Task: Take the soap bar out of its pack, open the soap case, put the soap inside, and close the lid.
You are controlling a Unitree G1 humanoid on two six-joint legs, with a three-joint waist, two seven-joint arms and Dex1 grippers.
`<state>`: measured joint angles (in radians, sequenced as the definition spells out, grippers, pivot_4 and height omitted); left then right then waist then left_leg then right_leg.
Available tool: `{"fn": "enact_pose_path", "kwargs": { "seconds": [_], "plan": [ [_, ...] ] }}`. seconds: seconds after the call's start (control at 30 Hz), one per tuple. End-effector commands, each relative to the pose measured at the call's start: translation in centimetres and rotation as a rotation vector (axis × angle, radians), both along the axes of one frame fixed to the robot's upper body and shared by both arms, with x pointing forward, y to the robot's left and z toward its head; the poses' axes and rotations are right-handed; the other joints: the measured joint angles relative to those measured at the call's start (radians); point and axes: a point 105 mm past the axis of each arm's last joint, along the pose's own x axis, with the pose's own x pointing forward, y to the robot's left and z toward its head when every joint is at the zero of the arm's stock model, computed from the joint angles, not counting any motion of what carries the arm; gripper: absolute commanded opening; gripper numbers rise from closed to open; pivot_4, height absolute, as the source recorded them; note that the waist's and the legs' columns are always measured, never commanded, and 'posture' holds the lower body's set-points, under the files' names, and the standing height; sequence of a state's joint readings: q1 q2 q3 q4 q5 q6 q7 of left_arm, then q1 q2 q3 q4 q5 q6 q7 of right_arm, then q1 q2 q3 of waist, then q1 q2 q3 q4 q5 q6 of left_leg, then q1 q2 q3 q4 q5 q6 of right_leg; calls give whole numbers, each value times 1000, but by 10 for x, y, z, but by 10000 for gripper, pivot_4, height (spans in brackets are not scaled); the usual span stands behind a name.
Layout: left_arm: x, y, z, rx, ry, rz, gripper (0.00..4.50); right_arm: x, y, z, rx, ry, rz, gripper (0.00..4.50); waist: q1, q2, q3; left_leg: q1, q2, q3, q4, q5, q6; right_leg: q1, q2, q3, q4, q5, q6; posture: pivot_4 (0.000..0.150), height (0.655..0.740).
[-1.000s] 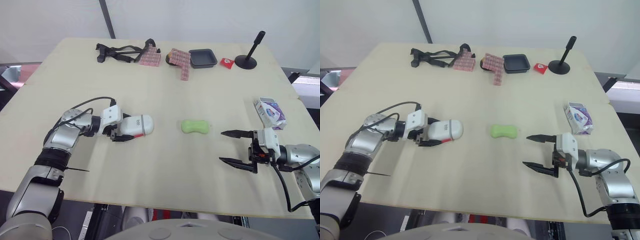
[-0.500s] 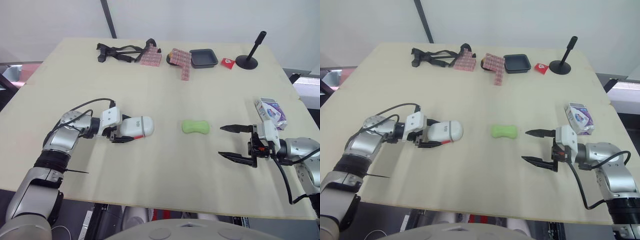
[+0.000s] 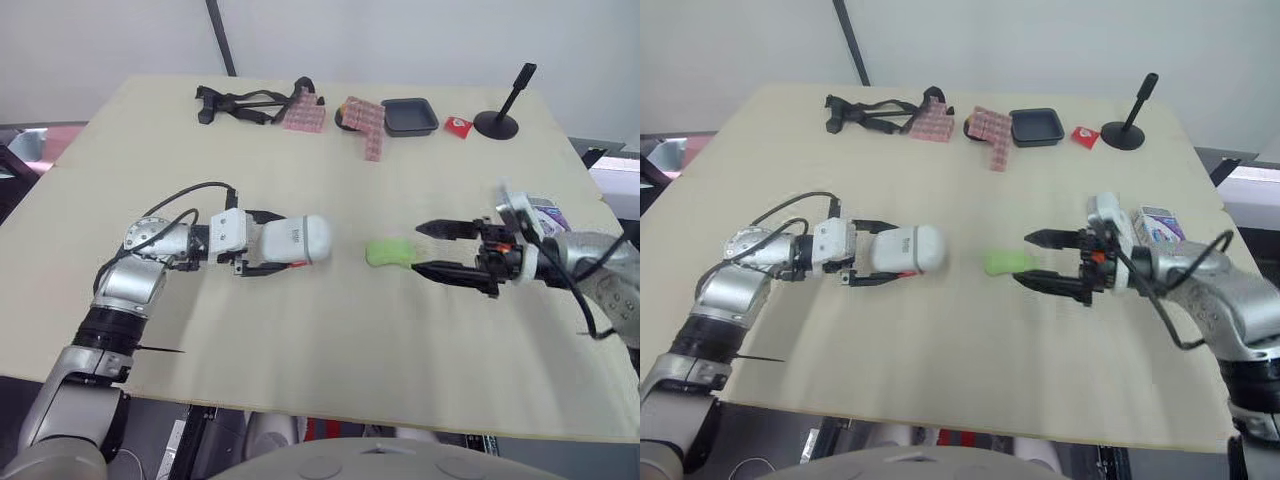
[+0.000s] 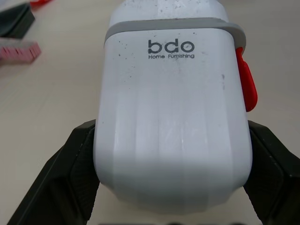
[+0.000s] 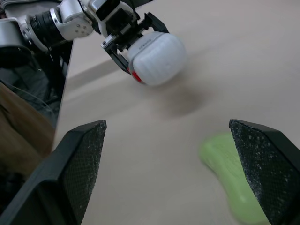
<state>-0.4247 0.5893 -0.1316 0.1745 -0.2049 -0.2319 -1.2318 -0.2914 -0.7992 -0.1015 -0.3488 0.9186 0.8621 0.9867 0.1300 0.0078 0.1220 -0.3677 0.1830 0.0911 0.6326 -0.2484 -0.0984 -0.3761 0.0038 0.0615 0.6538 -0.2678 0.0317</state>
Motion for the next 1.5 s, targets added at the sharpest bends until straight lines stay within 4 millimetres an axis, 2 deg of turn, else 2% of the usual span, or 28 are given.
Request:
{"fn": "enact_pose_path", "kwargs": {
  "seconds": [0.03, 0.2, 0.37, 0.8, 1.0, 1.27, 1.3, 1.5],
  "plan": [
    [-9, -14, 19, -62, -129, -29, 35007, 0, 14, 9, 11, 133, -35, 45000, 7, 0, 0, 0, 0, 0, 0, 0, 0, 0, 0, 0, 0, 0, 0, 1500, 7400],
    [-21, -35, 24, -103, -236, -58, 35007, 2, 31, 14, 53, 268, -52, 45000, 12, 0, 0, -1, 0, 0, 0, 0, 0, 0, 1, 0, 0, 0, 0, 1500, 7400],
    [-29, -46, 26, -117, -294, -80, 35007, 2, 42, 15, 87, 350, -59, 45000, 9, 0, 0, 0, 0, 0, 0, 0, -1, 0, 1, 1, 0, 0, 0, 1500, 7400],
    [-31, -54, 28, -139, -261, -73, 35007, 2, 56, 13, 115, 434, -100, 45000, 7, 0, 0, -1, 0, 0, 0, 0, -1, -1, 0, 1, 0, 0, 0, 1500, 7400],
    [-31, -54, 29, -142, -256, -68, 35007, 0, 55, 11, 117, 462, -103, 45000, 7, 0, 0, -2, 0, 0, 0, 0, -1, -2, 0, 0, 0, 0, 0, 1500, 7400],
    [-30, -55, 29, -137, -250, -63, 35007, -2, 55, 10, 119, 486, -92, 21378, 7, 0, 0, -3, 0, 0, 0, 0, -1, -2, 0, -2, 0, 0, 0, 1500, 7400],
    [-30, -55, 28, -137, -250, -64, 35007, -2, 55, 10, 119, 488, -91, 20066, 7, 0, 0, -3, 0, 0, 0, 0, -1, -2, 0, -2, 0, 0, 0, 1500, 7400],
    [-31, -57, 28, -139, -245, -67, 35007, -5, 56, 10, 126, 508, -67, 20067, 7, 0, 0, -3, 0, 0, 0, 0, -1, -2, 0, -2, 0, 0, 0, 1500, 7400]
  ]
}}
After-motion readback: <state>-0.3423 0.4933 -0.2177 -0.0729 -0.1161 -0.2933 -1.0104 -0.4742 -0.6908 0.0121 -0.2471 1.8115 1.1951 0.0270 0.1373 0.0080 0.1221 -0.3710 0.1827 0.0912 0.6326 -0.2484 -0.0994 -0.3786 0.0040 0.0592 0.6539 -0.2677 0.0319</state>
